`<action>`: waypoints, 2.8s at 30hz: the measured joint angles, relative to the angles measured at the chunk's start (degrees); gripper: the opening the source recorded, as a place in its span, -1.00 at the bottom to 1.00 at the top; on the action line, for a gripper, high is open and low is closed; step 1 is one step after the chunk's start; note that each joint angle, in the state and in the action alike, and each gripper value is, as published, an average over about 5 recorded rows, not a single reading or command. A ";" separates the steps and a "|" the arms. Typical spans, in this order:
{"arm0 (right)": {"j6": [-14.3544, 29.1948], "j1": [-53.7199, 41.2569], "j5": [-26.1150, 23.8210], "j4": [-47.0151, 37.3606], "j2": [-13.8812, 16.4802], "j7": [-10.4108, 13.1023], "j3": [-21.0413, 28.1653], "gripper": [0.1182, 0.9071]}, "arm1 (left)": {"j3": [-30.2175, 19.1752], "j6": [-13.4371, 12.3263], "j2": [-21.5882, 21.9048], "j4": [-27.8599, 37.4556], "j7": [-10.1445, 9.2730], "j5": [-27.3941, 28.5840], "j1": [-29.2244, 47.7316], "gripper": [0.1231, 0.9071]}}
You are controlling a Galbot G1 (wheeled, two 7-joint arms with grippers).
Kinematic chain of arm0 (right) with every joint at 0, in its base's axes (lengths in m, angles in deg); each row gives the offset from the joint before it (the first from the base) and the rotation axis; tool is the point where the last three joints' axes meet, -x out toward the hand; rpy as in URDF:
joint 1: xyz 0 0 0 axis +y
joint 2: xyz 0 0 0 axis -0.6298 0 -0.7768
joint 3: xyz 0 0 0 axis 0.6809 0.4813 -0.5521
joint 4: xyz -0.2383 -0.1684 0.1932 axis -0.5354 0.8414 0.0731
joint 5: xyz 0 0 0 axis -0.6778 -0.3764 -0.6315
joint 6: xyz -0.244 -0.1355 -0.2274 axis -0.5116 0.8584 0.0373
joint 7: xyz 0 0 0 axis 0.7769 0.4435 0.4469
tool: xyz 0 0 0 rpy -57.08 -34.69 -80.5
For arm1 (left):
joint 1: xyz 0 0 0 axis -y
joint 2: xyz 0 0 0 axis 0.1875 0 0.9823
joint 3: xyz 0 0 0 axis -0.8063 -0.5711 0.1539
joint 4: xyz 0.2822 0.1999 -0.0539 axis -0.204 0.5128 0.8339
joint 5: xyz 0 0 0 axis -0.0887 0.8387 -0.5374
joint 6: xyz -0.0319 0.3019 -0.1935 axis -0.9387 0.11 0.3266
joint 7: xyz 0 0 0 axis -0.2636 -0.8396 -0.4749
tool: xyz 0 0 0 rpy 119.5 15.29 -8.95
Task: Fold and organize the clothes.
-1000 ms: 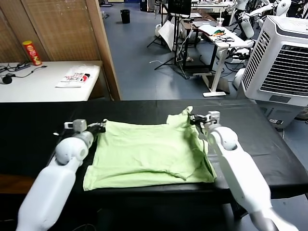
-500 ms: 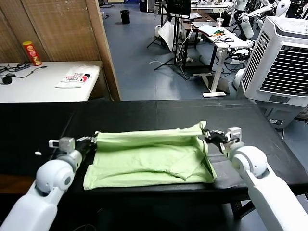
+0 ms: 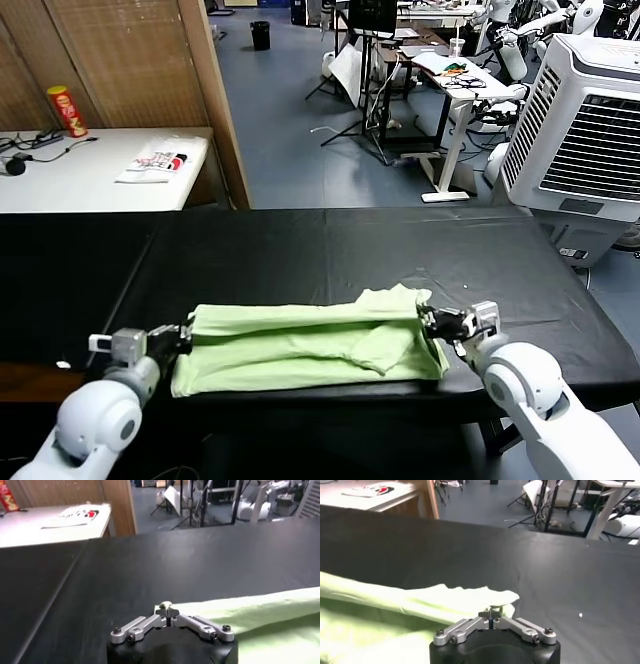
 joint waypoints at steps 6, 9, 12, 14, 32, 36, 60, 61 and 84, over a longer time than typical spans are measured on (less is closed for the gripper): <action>0.00 1.64 -0.25 1.35 0.11 -1.28 -0.95 -0.95 | 0.31 1.96 -0.94 -1.60 -0.03 0.60 -2.91 -0.99; 0.00 2.94 -0.90 2.84 0.48 -1.37 -2.00 -0.72 | 0.36 2.85 -1.36 -2.58 -0.56 1.56 -4.08 -0.99; 0.00 4.21 -1.20 4.87 0.55 -1.33 -3.51 -0.33 | 0.54 2.96 -1.73 -3.87 -1.25 2.55 -5.23 -0.93; 0.00 4.55 -1.04 6.09 0.34 -1.34 -4.69 -0.03 | 0.85 2.96 -1.96 -4.79 -1.65 2.78 -5.94 -0.74; 4.20 -9.01 -9.02 -10.27 -10.86 -1.39 0.28 0.72 | -1.56 -0.49 -6.32 1.83 -3.89 -4.55 4.19 0.72; 4.32 -10.92 -10.16 -13.66 -12.90 -2.04 1.73 0.71 | -2.08 -1.23 -7.11 5.80 -3.50 -5.06 6.67 0.72; 10.95 -9.98 -18.54 -18.66 -19.97 -0.56 0.28 -0.96 | -3.94 -7.02 -9.68 13.17 0.90 3.69 9.57 -0.97; 11.10 -9.93 -18.59 -18.69 -20.18 -0.64 0.08 -0.96 | -4.10 -7.41 -9.88 13.57 1.22 4.82 9.90 -0.97; 11.81 -1.90 -15.37 -6.01 -16.34 -4.58 -3.92 0.70 | -0.93 -11.82 -7.30 14.26 3.72 8.01 11.94 0.62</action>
